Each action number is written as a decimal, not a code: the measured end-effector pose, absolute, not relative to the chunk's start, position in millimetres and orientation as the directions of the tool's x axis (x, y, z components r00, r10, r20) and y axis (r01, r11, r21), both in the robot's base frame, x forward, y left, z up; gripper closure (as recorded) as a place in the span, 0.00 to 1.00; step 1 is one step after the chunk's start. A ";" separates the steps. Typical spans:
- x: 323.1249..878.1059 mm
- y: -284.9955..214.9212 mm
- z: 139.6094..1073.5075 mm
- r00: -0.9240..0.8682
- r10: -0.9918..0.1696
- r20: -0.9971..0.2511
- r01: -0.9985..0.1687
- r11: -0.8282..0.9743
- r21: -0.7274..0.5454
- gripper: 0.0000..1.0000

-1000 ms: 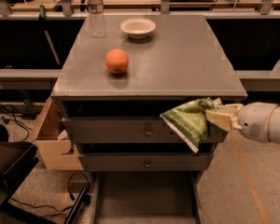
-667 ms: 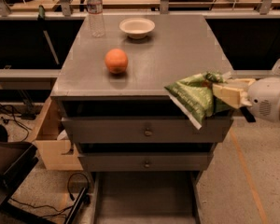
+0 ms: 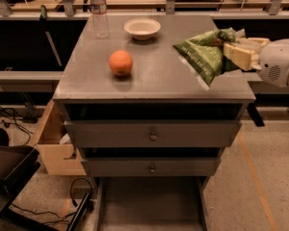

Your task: Pick green jalapeno chip bag from bottom drawer and place on counter

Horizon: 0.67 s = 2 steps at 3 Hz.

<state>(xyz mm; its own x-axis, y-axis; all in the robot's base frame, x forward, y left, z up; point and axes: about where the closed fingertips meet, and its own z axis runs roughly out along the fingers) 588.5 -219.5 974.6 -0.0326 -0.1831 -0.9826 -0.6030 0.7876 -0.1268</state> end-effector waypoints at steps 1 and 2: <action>642.8 -234.3 961.5 0.041 -0.168 -0.985 -0.624 0.766 -0.156 1.00; 695.8 -246.4 932.7 0.055 -0.160 -0.986 -0.626 0.763 -0.159 0.83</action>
Offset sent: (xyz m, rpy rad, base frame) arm 0.1742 -0.0480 -0.0799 0.0271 -0.0926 0.0386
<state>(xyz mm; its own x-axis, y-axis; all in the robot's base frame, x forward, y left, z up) 695.8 -246.4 932.7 0.0546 -0.1599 -0.9856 -0.6264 0.7632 -0.1585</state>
